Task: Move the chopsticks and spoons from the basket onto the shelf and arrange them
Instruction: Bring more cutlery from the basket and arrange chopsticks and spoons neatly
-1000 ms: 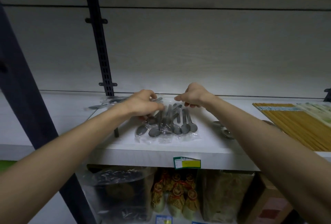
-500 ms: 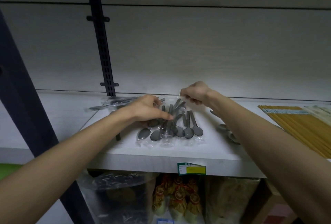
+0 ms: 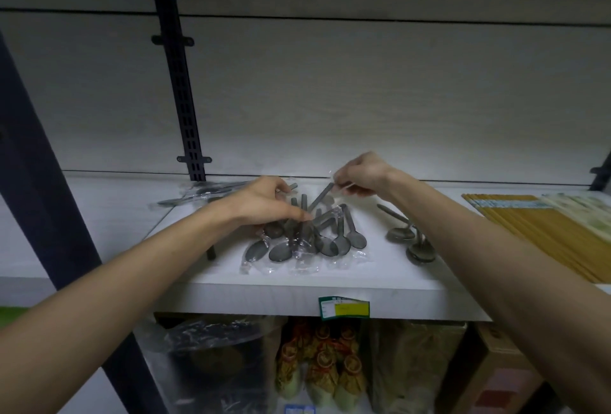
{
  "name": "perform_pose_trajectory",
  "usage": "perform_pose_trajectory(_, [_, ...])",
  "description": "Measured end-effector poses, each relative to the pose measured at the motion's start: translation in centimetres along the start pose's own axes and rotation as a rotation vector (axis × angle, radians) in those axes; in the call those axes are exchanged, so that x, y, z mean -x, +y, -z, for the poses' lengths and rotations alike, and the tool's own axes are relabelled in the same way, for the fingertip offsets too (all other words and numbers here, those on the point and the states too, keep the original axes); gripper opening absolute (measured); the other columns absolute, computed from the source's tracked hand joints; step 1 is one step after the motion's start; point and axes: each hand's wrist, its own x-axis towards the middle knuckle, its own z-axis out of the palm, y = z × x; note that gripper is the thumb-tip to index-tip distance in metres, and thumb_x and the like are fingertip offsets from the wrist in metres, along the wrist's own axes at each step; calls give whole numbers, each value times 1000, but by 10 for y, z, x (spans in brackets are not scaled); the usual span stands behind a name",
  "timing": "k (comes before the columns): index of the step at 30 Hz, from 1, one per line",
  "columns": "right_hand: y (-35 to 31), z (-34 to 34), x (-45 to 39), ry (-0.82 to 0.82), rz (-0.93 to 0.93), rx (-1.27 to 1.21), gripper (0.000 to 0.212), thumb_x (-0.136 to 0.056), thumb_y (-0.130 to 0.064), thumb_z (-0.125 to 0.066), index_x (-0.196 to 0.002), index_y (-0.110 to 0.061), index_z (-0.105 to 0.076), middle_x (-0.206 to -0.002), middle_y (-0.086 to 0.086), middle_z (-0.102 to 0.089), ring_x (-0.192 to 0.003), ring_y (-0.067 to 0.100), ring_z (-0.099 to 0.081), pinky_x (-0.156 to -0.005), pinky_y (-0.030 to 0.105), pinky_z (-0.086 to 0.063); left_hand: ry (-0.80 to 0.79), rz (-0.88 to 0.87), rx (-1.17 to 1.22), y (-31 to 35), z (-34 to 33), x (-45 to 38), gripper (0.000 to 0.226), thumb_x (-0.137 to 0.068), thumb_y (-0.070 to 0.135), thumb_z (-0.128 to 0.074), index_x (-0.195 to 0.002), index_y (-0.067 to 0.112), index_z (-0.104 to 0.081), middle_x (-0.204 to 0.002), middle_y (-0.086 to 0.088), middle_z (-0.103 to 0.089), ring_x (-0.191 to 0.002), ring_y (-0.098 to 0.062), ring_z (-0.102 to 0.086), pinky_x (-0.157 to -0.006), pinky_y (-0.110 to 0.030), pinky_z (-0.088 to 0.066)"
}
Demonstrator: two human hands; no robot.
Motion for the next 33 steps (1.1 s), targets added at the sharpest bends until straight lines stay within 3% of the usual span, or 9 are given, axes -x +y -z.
perform_pose_trajectory(6, [-4, -24, -1, -258, 49, 206, 27, -91, -22, -69, -107, -2, -76, -85, 8, -65, -60, 14, -46, -51, 24, -30, 88, -64, 56, -6, -4, 5, 67, -77, 36, -85, -133, 16, -54, -100, 0, -67, -95, -16, -65, -97, -42, -52])
perform_pose_trajectory(9, [-1, -24, -11, -126, 115, 393, 28, -93, -22, -66, -116, -7, -72, -92, 5, -69, -72, 17, -56, -61, 25, -43, 172, -60, -35, -11, -9, 6, 68, -81, 51, -78, -136, 18, -55, -114, 4, -62, -105, -17, -61, -98, -42, -51])
perform_pose_trajectory(11, [4, -18, -18, -51, 108, 591, 39, -87, -36, -75, -116, -10, -70, -108, 4, -69, -93, 23, -63, -81, 28, -50, 206, -71, -71, -10, -13, 11, 78, -79, 66, -70, -140, 21, -52, -125, 3, -60, -112, -17, -58, -100, -42, -50])
perform_pose_trajectory(13, [5, -18, -19, -92, 24, 633, 50, -79, -51, -78, -108, -11, -72, -105, 4, -69, -96, 24, -63, -80, 30, -50, 205, -95, -126, -11, -16, 18, 93, -74, 79, -64, -145, 23, -47, -137, 1, -56, -121, -20, -56, -102, -45, -49])
perform_pose_trajectory(19, [7, -23, -24, -48, -62, 447, 38, -74, -30, -85, -95, -1, -74, -79, 10, -71, -61, 22, -57, -50, 24, -39, 178, -186, -293, -16, -24, 31, 67, -84, 72, -58, -135, 29, -54, -134, 3, -57, -118, -17, -50, -93, -37, -45])
perform_pose_trajectory(22, [7, -19, -25, 36, -55, 331, 14, -73, -16, -81, -79, -6, -74, -65, 8, -62, -46, 18, -47, -45, 21, -35, 178, -188, -366, -16, -27, 32, 61, -90, 70, -51, -132, 26, -56, -128, 3, -58, -114, -18, -50, -93, -38, -45])
perform_pose_trajectory(25, [2, -12, -25, 168, 24, 77, 13, -79, -16, -79, -76, -12, -67, -70, 9, -64, -53, 18, -52, -47, 23, -38, 200, -163, -365, -15, -32, 29, 58, -92, 68, -49, -129, 25, -59, -127, 1, -59, -118, -23, -50, -95, -41, -45])
perform_pose_trajectory(29, [-11, 4, -15, 244, 62, -110, 18, -81, -10, -78, -96, -14, -68, -78, 0, -71, -57, 10, -62, -48, 21, -41, 211, -122, -292, -9, -40, 22, 52, -92, 65, -54, -121, 23, -63, -129, 0, -60, -122, -27, -48, -95, -41, -43])
perform_pose_trajectory(33, [-7, 11, -11, 203, 64, 64, 33, -84, -26, -80, -108, -10, -65, -92, 6, -73, -73, 16, -66, -55, 26, -49, 181, -109, -262, -6, -40, 20, 54, -91, 65, -55, -129, 26, -60, -137, 0, -56, -129, -28, -46, -98, -40, -41])
